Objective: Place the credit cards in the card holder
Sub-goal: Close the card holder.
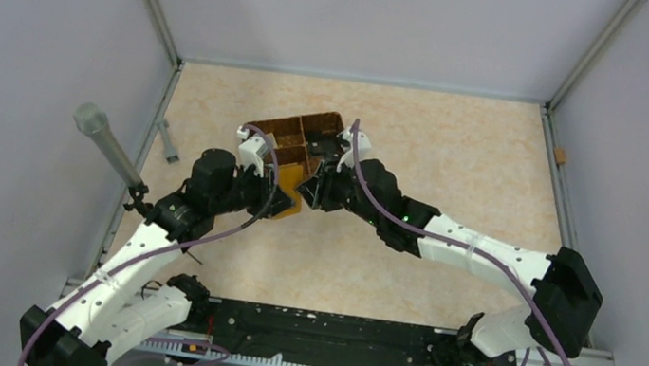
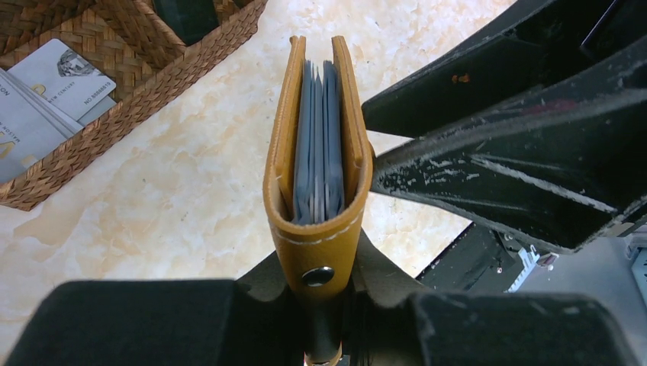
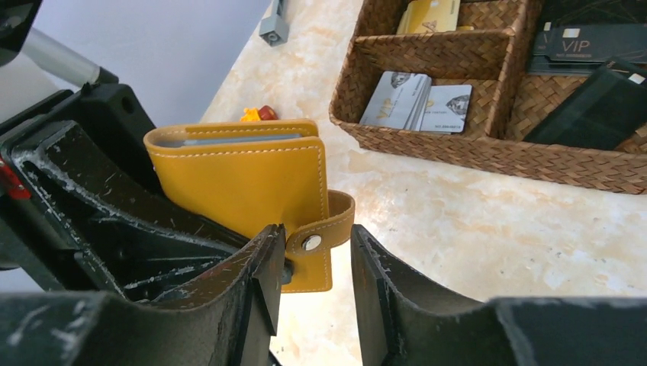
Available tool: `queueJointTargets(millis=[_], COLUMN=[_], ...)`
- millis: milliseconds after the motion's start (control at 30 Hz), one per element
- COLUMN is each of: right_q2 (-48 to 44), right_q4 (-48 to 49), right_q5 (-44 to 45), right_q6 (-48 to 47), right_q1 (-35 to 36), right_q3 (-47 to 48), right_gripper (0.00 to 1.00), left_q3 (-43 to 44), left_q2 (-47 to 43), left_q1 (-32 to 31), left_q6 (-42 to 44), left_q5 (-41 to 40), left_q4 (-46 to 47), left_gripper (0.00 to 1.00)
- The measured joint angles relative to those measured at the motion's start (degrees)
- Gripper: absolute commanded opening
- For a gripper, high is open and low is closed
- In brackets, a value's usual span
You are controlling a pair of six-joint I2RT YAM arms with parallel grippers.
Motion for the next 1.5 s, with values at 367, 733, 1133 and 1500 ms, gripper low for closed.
queueJointTargets(millis=[367,733,1133,1500], right_q2=[1.2,2.0,1.2,2.2], right_q4=[-1.4,-2.7,-1.1,-1.4], right_q5=[1.4,1.4,0.3,-2.1], right_q6=[0.5,0.9,0.3,-1.0], right_q1=[0.3,0.7,0.7,0.8], right_q3=[1.6,1.9,1.3,2.0], right_gripper=[0.35,0.07,0.0,0.0], left_q3=[0.0,0.0,0.0,0.0], left_q2=[0.4,0.4,0.7,1.1], left_q1=[0.0,0.0,0.0,0.0], left_q6=[0.3,0.4,0.4,0.4], left_q5=[-0.1,-0.5,-1.6,-1.4], left_q4=[-0.1,-0.4,-0.4,-0.4], left_gripper=[0.0,0.0,0.0,0.0])
